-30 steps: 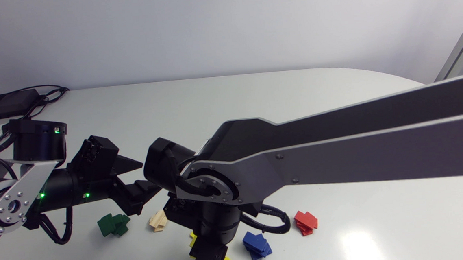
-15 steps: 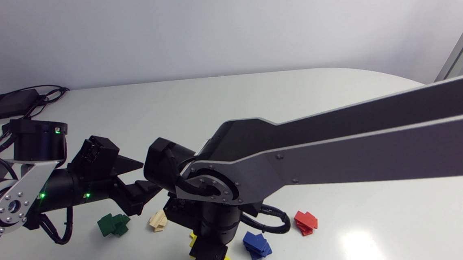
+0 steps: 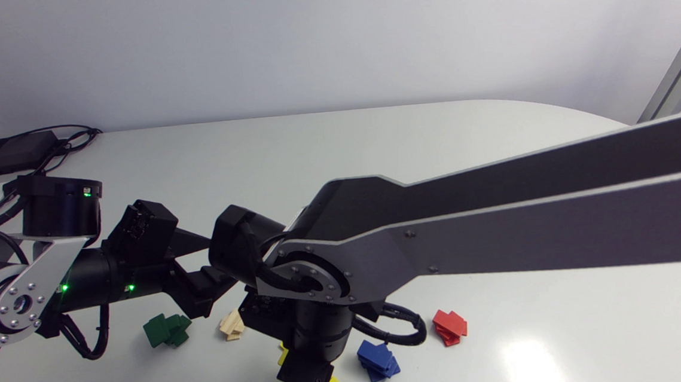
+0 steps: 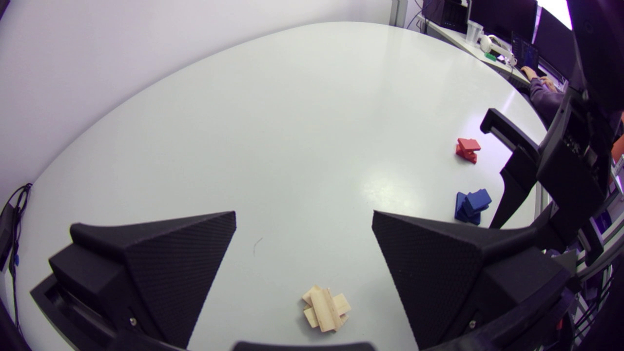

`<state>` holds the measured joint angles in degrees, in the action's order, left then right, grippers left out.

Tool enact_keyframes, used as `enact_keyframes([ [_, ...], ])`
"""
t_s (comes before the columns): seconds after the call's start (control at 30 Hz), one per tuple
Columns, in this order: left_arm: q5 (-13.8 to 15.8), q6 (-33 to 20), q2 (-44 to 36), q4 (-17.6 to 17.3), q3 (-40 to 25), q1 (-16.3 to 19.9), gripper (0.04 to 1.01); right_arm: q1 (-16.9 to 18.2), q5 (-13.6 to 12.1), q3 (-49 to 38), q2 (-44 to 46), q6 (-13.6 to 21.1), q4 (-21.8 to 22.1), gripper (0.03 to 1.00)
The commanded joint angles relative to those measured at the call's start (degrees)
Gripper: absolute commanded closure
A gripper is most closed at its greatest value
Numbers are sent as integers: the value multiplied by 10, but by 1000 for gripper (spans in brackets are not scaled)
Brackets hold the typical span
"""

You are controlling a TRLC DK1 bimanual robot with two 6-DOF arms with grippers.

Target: Take domino bricks one by one from the mixed stack on the table and place each onto the existing stack of the same color.

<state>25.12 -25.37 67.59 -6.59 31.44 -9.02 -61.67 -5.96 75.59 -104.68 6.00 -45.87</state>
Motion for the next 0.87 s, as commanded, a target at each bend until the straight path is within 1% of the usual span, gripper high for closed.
enact_keyframes([
  [0.0, 4, 15, 4, 5, 2, -3, 49, -5, 2, 2, 3, 2, 0, 670],
  [0.03, 3, 15, 4, 5, 2, -3, 49, -5, 2, 2, 4, 2, 0, 648],
  [0.17, 4, 16, 4, 5, 1, -4, 49, -5, 2, 2, 6, 2, 0, 644],
  [0.27, 4, 16, 4, 5, -1, -6, 49, -5, 2, 3, 6, 2, 0, 572],
  [0.37, 4, 16, 4, 5, -1, -6, 49, -6, 2, 3, 7, 2, 1, 557],
  [0.5, 4, 16, 3, 5, 0, -6, 49, -5, 3, 3, 18, 2, 0, 557],
  [0.67, 3, 17, 4, 4, 1, -6, 49, 1, 8, 7, 54, 1, -10, 557],
  [0.77, 4, 19, 4, 3, 4, -6, 49, 13, 11, 10, 82, 0, -13, 557],
  [0.83, 4, 22, 4, 0, 6, -7, 49, 27, 11, 11, 104, 0, -18, 557],
])
